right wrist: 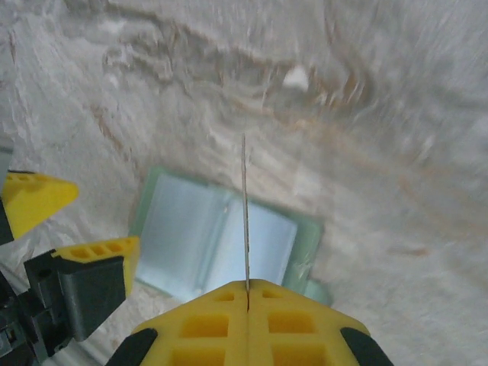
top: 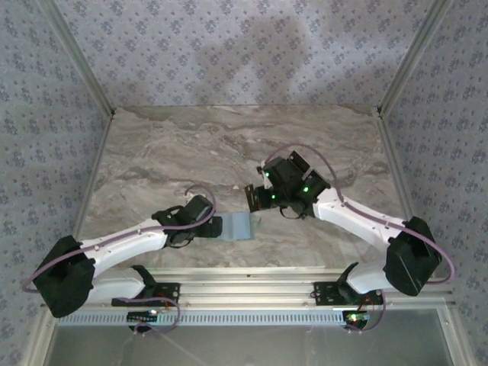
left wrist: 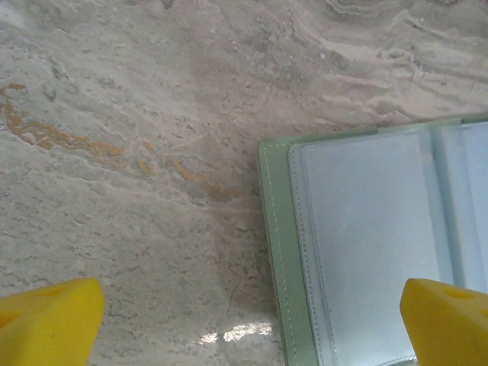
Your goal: Put the credit cards into the card holder
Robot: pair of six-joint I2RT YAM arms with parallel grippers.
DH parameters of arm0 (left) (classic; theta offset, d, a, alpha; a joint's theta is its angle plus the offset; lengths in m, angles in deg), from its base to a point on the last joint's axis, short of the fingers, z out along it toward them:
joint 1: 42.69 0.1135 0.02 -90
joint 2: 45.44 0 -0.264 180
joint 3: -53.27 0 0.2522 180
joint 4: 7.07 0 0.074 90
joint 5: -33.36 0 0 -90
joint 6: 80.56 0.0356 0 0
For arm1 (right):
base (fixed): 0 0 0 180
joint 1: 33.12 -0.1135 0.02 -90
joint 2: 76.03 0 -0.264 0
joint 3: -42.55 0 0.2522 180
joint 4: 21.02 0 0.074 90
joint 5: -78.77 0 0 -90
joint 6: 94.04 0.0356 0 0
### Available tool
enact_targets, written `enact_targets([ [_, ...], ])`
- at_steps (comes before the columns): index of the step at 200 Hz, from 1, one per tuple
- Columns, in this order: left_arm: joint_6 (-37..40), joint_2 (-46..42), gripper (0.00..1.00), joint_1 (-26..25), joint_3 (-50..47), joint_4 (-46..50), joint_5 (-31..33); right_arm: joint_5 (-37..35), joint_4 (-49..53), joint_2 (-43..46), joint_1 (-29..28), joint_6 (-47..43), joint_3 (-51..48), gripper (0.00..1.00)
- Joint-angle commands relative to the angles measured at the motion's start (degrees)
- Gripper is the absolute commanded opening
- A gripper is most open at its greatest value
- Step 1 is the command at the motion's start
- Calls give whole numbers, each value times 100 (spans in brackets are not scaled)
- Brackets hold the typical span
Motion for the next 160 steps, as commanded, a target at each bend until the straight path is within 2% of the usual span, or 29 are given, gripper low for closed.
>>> enact_targets([
  [1, 83, 148, 100, -123, 164, 101, 239, 179, -974, 2, -316, 910, -407, 0],
  [29, 53, 276, 100, -220, 201, 97, 423, 45, -1439, -125, -557, 1263, -798, 0],
  [71, -74, 405, 100, -222, 136, 48, 632, 20, -2080, -437, -596, 1596, -1307, 0],
  [160, -688, 590, 100, -222, -166, 369, 1048, -122, -2265, -576, -520, 1657, -1766, 0],
])
